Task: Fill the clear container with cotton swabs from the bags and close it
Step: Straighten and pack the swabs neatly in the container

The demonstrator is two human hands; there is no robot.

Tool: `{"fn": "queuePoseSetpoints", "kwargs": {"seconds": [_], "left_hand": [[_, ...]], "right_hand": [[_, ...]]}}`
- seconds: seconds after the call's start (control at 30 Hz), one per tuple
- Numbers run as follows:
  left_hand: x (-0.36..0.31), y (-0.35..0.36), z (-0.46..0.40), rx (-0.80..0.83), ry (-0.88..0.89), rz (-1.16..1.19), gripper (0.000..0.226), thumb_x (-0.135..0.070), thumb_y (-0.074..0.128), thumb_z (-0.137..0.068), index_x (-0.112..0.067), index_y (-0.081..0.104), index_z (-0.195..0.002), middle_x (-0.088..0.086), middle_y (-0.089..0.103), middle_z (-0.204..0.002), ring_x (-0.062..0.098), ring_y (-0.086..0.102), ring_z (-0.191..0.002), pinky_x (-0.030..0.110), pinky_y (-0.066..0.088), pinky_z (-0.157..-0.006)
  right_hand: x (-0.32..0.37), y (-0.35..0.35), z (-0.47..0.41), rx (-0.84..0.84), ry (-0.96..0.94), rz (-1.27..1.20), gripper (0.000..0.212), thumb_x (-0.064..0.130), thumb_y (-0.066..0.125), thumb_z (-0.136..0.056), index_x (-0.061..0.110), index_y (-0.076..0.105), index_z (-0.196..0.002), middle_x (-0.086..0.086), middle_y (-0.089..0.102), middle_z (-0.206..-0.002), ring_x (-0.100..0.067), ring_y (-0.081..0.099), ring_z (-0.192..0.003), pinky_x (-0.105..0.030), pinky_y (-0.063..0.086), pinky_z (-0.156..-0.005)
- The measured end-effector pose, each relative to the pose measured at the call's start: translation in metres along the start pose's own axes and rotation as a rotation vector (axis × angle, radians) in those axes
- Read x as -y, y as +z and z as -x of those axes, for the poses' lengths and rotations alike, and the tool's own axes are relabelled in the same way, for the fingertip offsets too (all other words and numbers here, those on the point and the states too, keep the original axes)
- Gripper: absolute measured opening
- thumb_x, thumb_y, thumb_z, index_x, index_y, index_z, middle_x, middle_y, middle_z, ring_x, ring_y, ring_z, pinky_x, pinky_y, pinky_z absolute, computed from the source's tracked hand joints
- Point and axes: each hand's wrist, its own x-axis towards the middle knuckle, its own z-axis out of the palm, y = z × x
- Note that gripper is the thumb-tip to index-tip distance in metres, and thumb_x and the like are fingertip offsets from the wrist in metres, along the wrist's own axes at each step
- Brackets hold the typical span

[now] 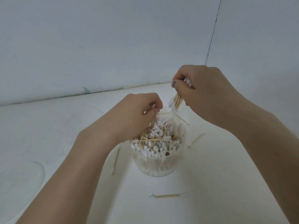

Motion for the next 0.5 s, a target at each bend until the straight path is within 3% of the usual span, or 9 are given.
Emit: {"fn": "queuePoseSetpoints", "kwargs": {"seconds": [0.13, 0.23, 0.33, 0.4, 0.5], "left_hand": [[-0.001, -0.004, -0.001, 0.022, 0.018, 0.146, 0.041, -0.015, 0.041, -0.105, -0.043, 0.049, -0.134, -0.016, 0.070, -0.106, 0.012, 0.071, -0.089, 0.033, 0.056, -0.071], [0.003, -0.002, -0.001, -0.019, 0.007, 0.242, 0.049, -0.010, 0.041, -0.105, -0.037, 0.040, -0.146, -0.013, 0.068, -0.106, 0.000, 0.069, -0.094, 0.033, 0.057, -0.073], [0.010, 0.002, 0.001, -0.043, 0.002, 0.238, 0.038, -0.016, 0.053, -0.101, -0.038, 0.056, -0.132, -0.014, 0.066, -0.105, 0.000, 0.063, -0.092, 0.019, 0.052, -0.074], [0.013, 0.001, 0.002, -0.017, 0.013, 0.177, 0.030, -0.020, 0.064, -0.094, -0.039, 0.061, -0.117, -0.014, 0.065, -0.105, 0.005, 0.062, -0.093, 0.021, 0.051, -0.080], [0.009, -0.001, -0.002, -0.009, 0.040, -0.044, 0.022, -0.017, 0.068, -0.089, -0.034, 0.063, -0.101, -0.011, 0.063, -0.094, 0.006, 0.059, -0.089, 0.023, 0.049, -0.075]], "right_hand": [[0.000, 0.002, 0.000, -0.040, 0.012, -0.057, 0.020, 0.021, 0.046, -0.102, 0.017, 0.064, -0.093, 0.009, 0.056, -0.070, -0.007, 0.049, -0.052, -0.013, 0.038, -0.046], [0.004, 0.010, 0.000, -0.081, -0.013, -0.080, 0.020, 0.019, 0.046, -0.102, 0.015, 0.063, -0.092, 0.009, 0.055, -0.068, -0.006, 0.049, -0.053, -0.013, 0.039, -0.052], [0.008, 0.019, 0.002, -0.107, -0.047, -0.053, 0.019, 0.016, 0.047, -0.102, 0.014, 0.063, -0.092, 0.010, 0.054, -0.067, -0.005, 0.051, -0.059, -0.011, 0.040, -0.056], [0.009, 0.023, 0.002, -0.112, -0.054, -0.045, 0.019, 0.016, 0.047, -0.102, 0.014, 0.063, -0.091, 0.010, 0.053, -0.067, -0.005, 0.052, -0.061, -0.011, 0.040, -0.059], [0.007, 0.022, 0.002, -0.127, -0.043, -0.052, 0.018, 0.016, 0.048, -0.102, 0.014, 0.062, -0.091, 0.010, 0.055, -0.067, -0.006, 0.055, -0.063, -0.014, 0.040, -0.060]]}}
